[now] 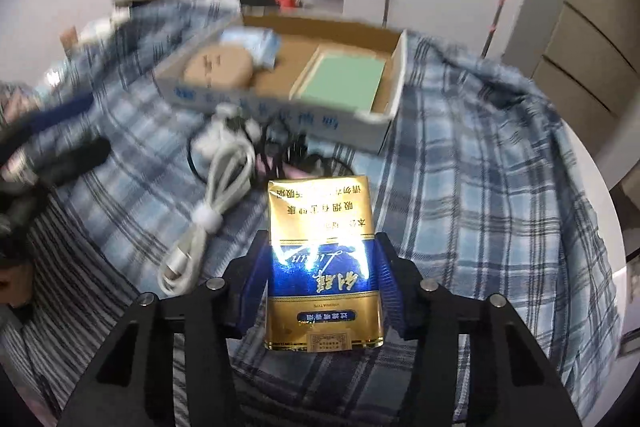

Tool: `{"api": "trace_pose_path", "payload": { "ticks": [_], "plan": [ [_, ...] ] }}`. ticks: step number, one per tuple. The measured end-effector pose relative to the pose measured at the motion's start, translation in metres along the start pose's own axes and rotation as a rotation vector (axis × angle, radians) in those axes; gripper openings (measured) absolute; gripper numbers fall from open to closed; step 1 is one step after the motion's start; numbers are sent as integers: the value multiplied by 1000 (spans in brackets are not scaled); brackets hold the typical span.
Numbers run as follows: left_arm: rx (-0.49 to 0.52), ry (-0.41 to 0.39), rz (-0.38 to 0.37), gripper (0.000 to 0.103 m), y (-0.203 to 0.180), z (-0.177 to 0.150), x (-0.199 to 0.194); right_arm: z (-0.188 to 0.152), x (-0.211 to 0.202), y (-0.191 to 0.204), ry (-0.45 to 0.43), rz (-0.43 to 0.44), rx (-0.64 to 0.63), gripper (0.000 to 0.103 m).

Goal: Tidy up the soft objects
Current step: 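Close the right gripper on the gold card box and lift it, then grasp the white coiled cable with the left gripper while the right holds the card box raised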

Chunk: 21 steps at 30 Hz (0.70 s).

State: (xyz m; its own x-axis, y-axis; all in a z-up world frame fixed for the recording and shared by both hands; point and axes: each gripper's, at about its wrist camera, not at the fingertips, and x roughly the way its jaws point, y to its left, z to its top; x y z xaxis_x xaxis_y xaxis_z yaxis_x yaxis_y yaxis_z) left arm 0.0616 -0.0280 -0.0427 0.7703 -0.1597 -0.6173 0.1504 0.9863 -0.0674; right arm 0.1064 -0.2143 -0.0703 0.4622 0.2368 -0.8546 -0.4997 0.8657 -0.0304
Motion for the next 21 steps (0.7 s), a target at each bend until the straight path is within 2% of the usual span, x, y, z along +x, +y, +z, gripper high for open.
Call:
{"api": "trace_pose_path", "payload": {
  "ticks": [3,4,5,7,11,13,21],
  "plan": [
    [18,3,4,80,-7,3,-8,-1,-20,-9,-105,16,54,50],
    [41,4,23,70,-13,5,-10,-3,-27,-11,-154,-13,67,50],
    [44,13,10,67,-16,7,-11,-3,-32,-11,-187,-53,74,50],
    [22,60,-30,63,-20,11,-9,-5,-36,-13,-211,-112,97,50],
    [9,161,-42,43,-31,15,7,-6,-34,-16,-220,-112,115,50],
    [-19,218,-45,36,-35,17,20,-7,-32,-17,-215,-109,120,50],
    [-107,347,-68,34,-47,13,65,-13,-35,-26,-242,-100,168,50]
  ]
}}
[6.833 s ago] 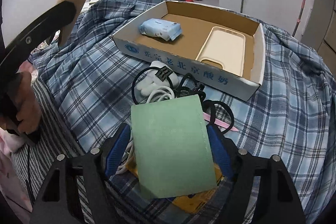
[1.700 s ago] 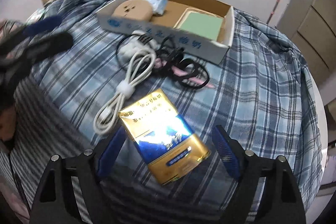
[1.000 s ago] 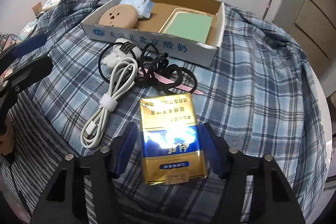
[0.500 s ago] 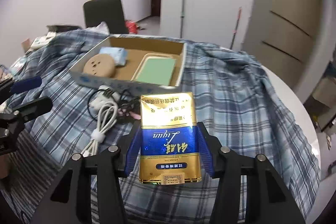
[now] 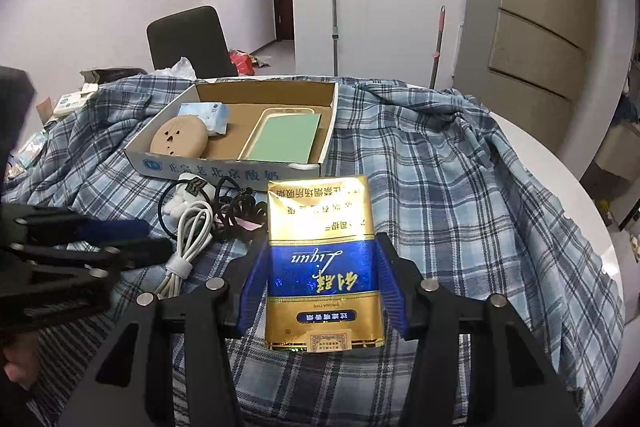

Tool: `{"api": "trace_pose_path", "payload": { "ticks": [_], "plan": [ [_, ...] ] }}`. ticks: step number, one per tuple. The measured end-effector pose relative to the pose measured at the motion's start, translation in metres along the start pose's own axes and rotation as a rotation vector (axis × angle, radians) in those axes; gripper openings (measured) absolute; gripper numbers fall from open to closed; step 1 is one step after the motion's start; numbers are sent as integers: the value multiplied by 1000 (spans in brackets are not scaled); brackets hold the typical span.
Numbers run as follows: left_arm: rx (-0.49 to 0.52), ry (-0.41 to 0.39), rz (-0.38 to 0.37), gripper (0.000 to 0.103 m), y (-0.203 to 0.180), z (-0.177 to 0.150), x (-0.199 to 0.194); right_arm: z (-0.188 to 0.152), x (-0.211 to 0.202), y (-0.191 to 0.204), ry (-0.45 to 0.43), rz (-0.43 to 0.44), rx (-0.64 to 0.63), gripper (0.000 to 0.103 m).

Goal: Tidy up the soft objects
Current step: 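Grasp the white coiled cable with the left gripper while the right holds the card box raised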

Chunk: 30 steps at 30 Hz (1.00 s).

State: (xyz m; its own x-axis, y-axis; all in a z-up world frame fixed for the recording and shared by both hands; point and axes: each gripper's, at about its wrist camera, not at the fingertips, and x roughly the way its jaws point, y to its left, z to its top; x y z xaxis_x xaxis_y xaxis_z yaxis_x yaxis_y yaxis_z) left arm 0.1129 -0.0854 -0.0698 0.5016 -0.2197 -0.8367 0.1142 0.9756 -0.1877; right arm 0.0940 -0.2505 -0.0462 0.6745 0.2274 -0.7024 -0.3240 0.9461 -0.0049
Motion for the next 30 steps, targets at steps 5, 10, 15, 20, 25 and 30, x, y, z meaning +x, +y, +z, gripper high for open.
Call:
{"api": "trace_pose_path", "payload": {
  "ticks": [5,10,15,20,25,30],
  "plan": [
    [-16,44,13,34,-1,-1,16,0,0,-1,-2,16,7,50],
    [-7,59,27,26,-2,-2,25,-1,3,2,13,16,-8,50],
    [-11,54,24,23,-2,-1,28,-2,2,1,7,23,-3,50],
    [34,55,51,23,-6,-2,28,-2,2,2,12,19,-7,50],
    [74,45,68,19,-10,-3,30,-2,3,3,16,12,-7,50],
    [117,-50,69,18,-10,-4,7,-2,3,2,15,13,-5,50]
  ]
}}
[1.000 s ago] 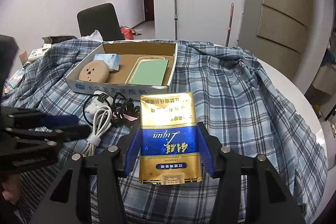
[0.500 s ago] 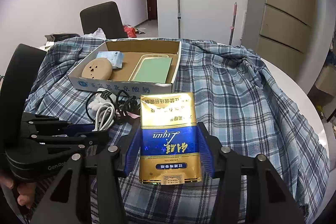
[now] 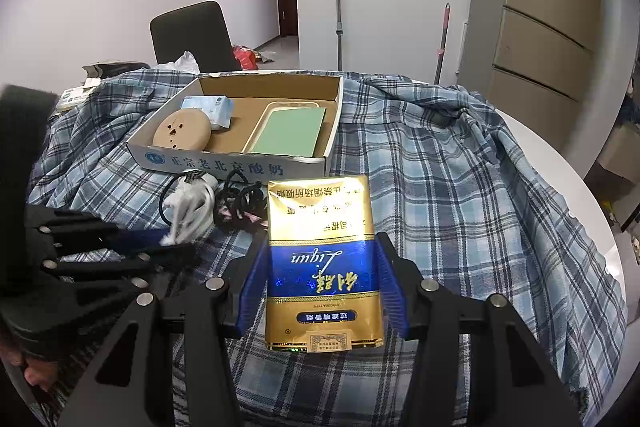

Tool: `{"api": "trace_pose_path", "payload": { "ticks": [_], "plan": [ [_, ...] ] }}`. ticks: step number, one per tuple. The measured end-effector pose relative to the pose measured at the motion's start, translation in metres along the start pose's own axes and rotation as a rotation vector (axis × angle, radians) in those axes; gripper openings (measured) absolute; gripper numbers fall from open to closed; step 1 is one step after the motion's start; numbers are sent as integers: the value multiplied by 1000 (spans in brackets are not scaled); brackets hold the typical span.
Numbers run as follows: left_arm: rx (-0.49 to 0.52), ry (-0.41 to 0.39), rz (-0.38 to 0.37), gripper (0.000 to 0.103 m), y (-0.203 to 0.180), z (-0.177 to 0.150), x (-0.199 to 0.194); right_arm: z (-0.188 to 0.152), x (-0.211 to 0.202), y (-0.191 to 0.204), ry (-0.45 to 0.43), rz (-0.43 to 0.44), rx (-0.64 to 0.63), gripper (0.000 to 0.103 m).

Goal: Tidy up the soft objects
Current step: 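Grasp the white coiled cable with the left gripper while the right holds the card box raised, then lower the cable into the box with the left gripper while the right drops the card box there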

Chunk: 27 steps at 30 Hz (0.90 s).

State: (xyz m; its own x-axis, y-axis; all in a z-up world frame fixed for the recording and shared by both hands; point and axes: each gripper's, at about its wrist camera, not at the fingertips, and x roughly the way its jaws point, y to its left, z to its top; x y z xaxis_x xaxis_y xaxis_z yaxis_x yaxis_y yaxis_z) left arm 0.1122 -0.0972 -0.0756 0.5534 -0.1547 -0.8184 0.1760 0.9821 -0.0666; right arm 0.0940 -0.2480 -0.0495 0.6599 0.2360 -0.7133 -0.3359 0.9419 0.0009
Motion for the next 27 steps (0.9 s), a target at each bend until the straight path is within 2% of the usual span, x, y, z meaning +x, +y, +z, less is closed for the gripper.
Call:
{"api": "trace_pose_path", "payload": {
  "ticks": [7,9,12,16,20,27],
  "plan": [
    [0,-177,-24,18,10,-6,-45,-1,-6,0,-33,29,-3,50],
    [1,-218,-13,18,13,-7,-59,-1,-11,0,-57,41,-9,50],
    [22,-321,39,18,13,-6,-87,0,-18,4,-89,43,-22,50],
    [15,-402,31,18,17,12,-115,9,-27,11,-111,13,-32,50],
    [-2,-448,39,18,24,38,-134,33,-35,17,-119,28,-21,50],
    [-87,-547,64,18,44,88,-153,103,-54,35,-254,8,-23,51]
  ]
}}
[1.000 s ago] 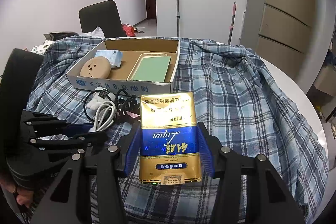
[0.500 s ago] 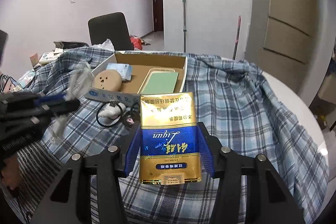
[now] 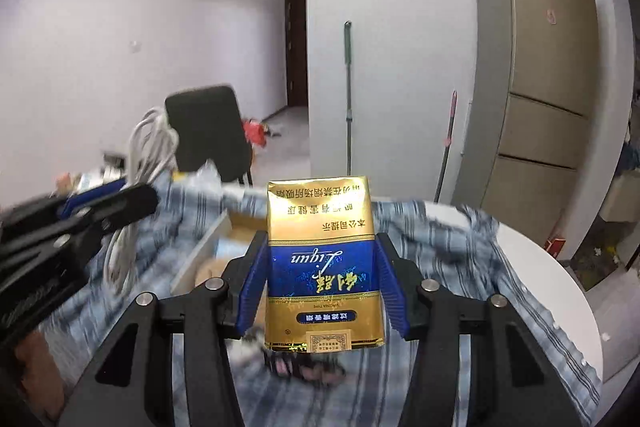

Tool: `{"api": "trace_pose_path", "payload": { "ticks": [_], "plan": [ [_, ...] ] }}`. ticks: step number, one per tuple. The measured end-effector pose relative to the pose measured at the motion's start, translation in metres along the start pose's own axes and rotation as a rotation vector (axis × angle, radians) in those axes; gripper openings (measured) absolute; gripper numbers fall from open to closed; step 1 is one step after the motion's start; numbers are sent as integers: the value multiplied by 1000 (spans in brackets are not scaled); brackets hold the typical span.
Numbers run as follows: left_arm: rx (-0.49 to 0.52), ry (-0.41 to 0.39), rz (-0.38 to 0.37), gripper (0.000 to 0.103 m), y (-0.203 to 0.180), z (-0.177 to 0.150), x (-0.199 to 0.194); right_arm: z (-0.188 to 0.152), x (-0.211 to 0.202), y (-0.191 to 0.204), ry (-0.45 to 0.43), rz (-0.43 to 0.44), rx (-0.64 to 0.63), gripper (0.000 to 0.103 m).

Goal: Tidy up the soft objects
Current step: 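Lower the cable into the box with the left gripper while the right drops the card box there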

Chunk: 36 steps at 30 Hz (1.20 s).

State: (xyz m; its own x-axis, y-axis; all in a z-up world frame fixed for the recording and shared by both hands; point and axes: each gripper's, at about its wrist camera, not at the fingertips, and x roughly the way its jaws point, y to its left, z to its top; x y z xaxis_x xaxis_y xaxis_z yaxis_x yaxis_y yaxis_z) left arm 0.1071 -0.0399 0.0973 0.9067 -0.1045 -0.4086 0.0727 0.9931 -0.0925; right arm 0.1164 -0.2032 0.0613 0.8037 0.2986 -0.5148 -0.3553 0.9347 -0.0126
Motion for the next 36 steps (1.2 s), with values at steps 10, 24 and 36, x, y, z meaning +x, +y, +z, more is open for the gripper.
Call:
{"api": "trace_pose_path", "payload": {
  "ticks": [10,24,36],
  "plan": [
    [-48,149,16,18,30,6,65,40,68,-8,11,-8,110,51],
    [-55,394,79,19,59,-50,158,-15,146,-3,233,38,106,51],
    [-90,492,91,19,71,-74,184,-36,174,-5,336,89,130,55]
  ]
}}
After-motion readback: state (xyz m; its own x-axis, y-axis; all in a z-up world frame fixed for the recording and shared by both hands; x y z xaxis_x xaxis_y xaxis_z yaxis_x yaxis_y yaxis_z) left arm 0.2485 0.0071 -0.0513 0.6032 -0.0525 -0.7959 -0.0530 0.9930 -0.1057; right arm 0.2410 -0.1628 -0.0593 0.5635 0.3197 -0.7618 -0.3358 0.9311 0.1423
